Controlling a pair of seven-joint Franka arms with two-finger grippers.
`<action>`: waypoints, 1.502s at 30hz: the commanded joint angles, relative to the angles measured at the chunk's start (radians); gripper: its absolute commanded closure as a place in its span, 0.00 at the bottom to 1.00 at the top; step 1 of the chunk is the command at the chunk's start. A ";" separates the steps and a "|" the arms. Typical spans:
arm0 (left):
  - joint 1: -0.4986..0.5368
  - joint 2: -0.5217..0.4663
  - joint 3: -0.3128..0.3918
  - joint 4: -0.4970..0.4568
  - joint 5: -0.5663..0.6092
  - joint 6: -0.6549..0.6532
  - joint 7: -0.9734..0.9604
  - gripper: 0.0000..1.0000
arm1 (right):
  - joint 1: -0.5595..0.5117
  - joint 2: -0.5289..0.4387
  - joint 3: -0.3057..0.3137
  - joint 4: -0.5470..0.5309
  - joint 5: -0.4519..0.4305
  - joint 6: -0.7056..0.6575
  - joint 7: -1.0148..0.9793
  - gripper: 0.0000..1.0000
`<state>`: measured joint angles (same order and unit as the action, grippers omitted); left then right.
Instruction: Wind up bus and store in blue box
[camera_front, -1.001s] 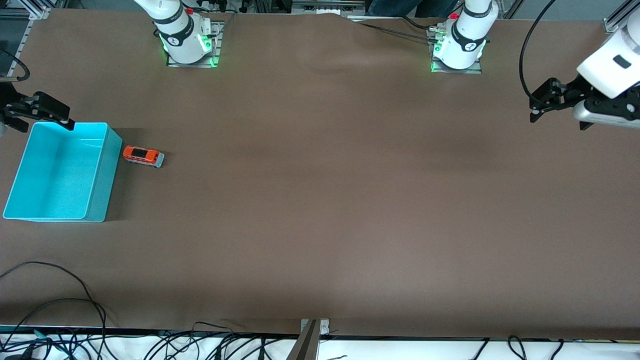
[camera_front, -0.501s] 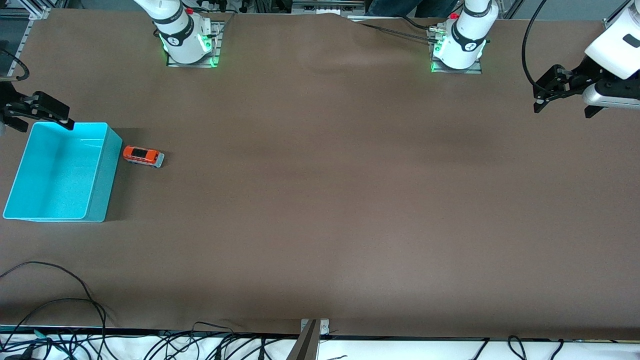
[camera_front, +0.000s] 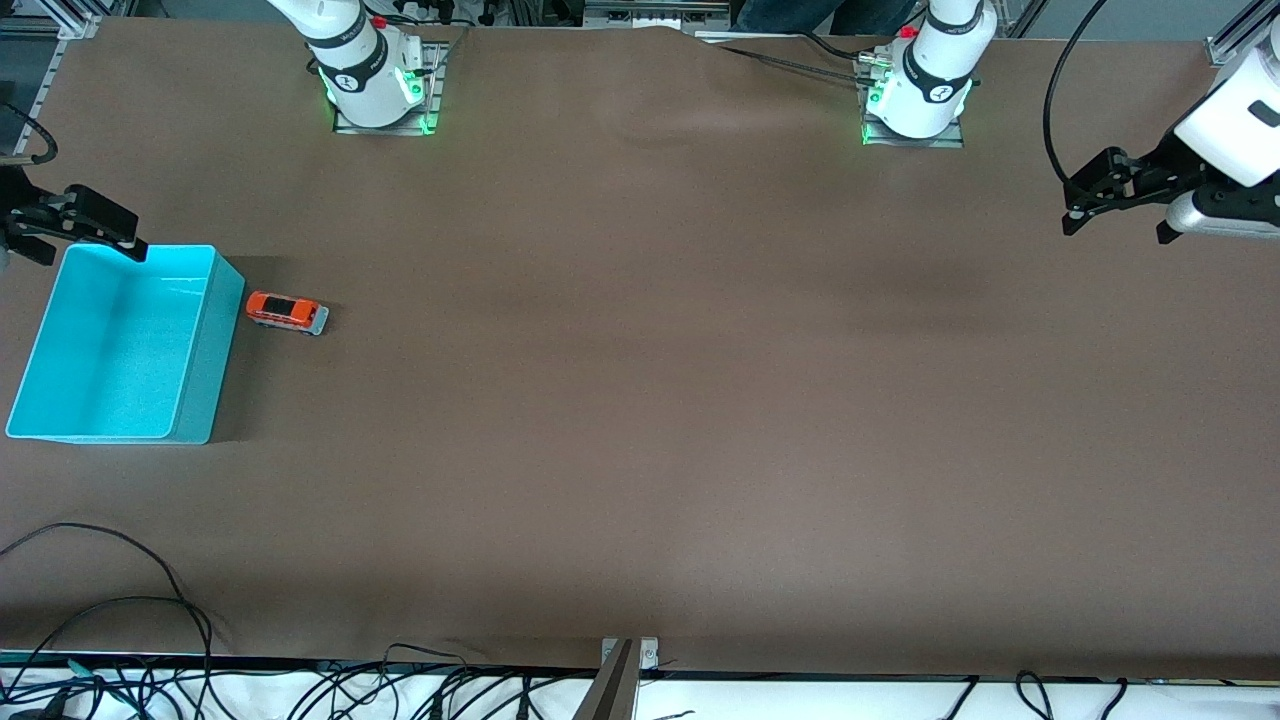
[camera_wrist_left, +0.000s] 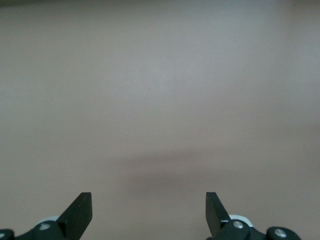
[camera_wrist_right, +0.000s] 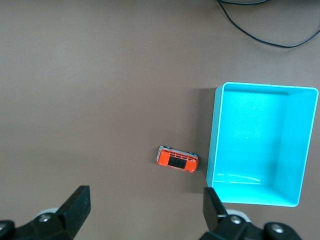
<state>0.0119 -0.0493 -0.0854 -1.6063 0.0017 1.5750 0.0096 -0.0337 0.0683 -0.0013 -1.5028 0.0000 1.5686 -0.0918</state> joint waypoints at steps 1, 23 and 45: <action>-0.020 -0.035 0.039 -0.057 -0.025 0.034 0.003 0.00 | -0.008 0.025 -0.005 0.006 -0.002 0.002 0.009 0.00; -0.044 -0.030 0.059 -0.043 0.046 0.023 0.010 0.00 | -0.015 0.119 -0.013 -0.070 -0.032 0.084 0.004 0.00; -0.041 -0.023 0.064 -0.024 0.044 0.013 0.015 0.00 | -0.017 -0.107 -0.009 -0.638 -0.032 0.499 0.012 0.00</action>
<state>-0.0219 -0.0637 -0.0295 -1.6288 0.0288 1.5884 0.0136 -0.0470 0.0249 -0.0165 -1.9998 -0.0164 1.9510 -0.0912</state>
